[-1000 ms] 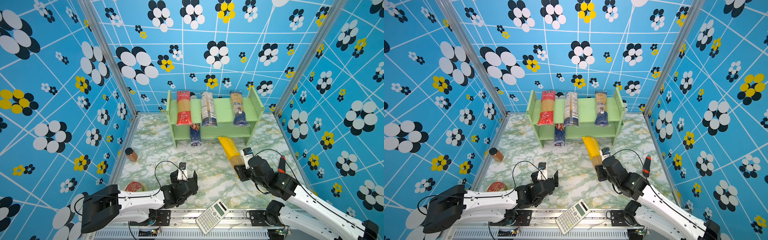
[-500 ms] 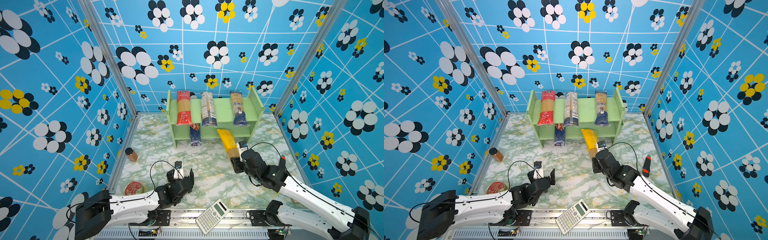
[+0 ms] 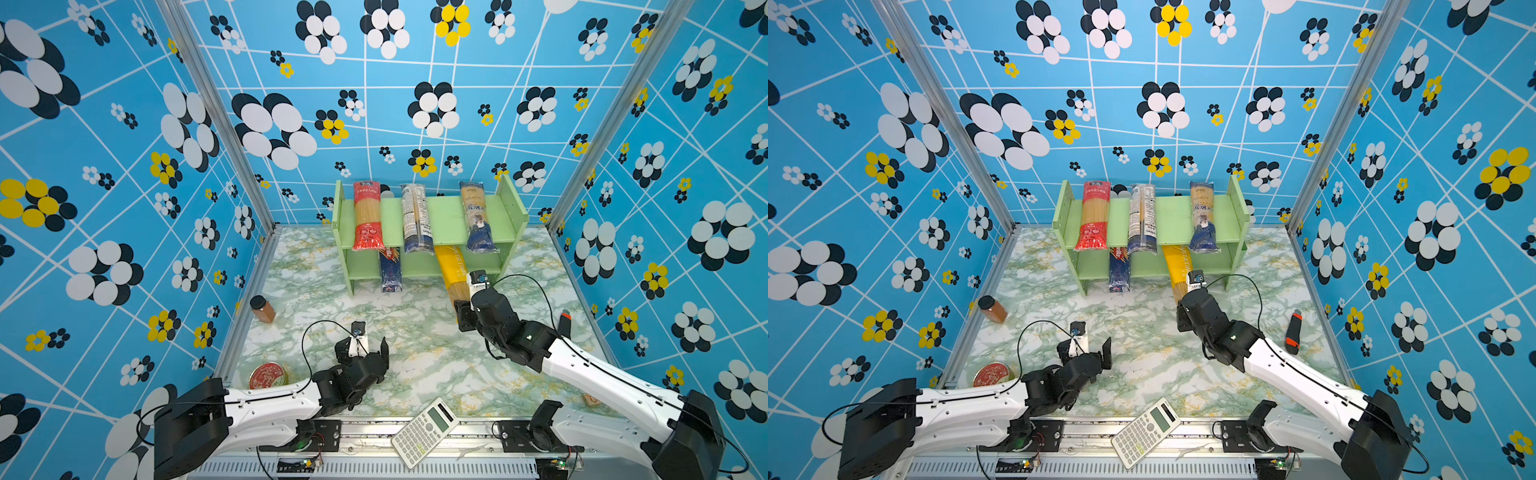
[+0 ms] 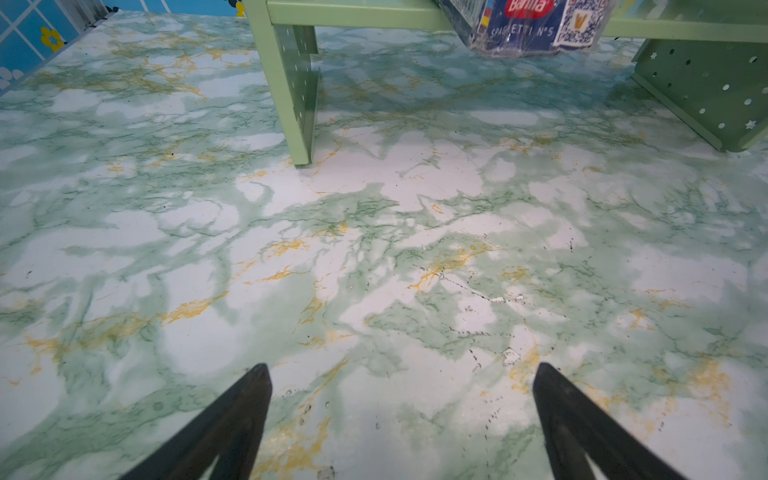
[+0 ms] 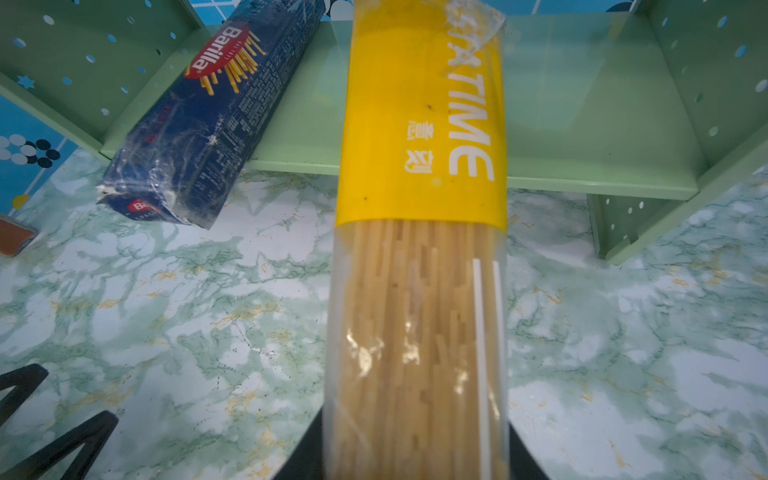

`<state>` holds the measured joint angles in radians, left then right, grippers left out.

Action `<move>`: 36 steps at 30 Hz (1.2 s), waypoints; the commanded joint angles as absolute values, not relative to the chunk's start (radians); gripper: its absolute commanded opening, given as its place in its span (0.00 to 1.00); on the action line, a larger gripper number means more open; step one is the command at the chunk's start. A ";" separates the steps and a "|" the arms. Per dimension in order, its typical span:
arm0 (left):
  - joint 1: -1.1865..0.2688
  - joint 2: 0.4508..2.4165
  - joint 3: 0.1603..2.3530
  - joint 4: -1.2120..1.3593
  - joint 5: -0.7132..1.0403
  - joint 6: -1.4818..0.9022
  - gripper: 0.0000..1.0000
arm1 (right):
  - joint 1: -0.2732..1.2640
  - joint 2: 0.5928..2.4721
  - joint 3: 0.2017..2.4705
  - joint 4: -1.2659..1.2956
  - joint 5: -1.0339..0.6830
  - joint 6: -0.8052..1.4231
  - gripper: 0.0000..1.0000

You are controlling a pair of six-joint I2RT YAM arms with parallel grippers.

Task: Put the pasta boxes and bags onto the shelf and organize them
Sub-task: 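Carry the upright Pastatime bag toward the shelf's lower tier with the right gripper, then push the Pastatime bag into the lower tier beside the Barilla box with the right gripper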

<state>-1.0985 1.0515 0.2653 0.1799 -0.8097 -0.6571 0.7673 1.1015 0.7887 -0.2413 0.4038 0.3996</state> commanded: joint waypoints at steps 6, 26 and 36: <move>-1.088 1.057 0.273 0.196 -0.802 -0.639 0.99 | 0.747 1.127 0.867 -0.012 0.473 0.389 0.00; -1.088 1.054 0.273 0.199 -0.799 -0.634 0.99 | 0.741 1.196 0.752 0.249 0.511 0.368 0.00; -1.088 1.055 0.271 0.205 -0.795 -0.629 0.99 | 0.732 1.245 0.737 0.334 0.537 0.357 0.00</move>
<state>-1.0985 1.0527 0.2653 0.1883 -0.7994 -0.6418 0.7425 1.2572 0.7128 0.1291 0.4679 0.3771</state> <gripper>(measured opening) 0.992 0.415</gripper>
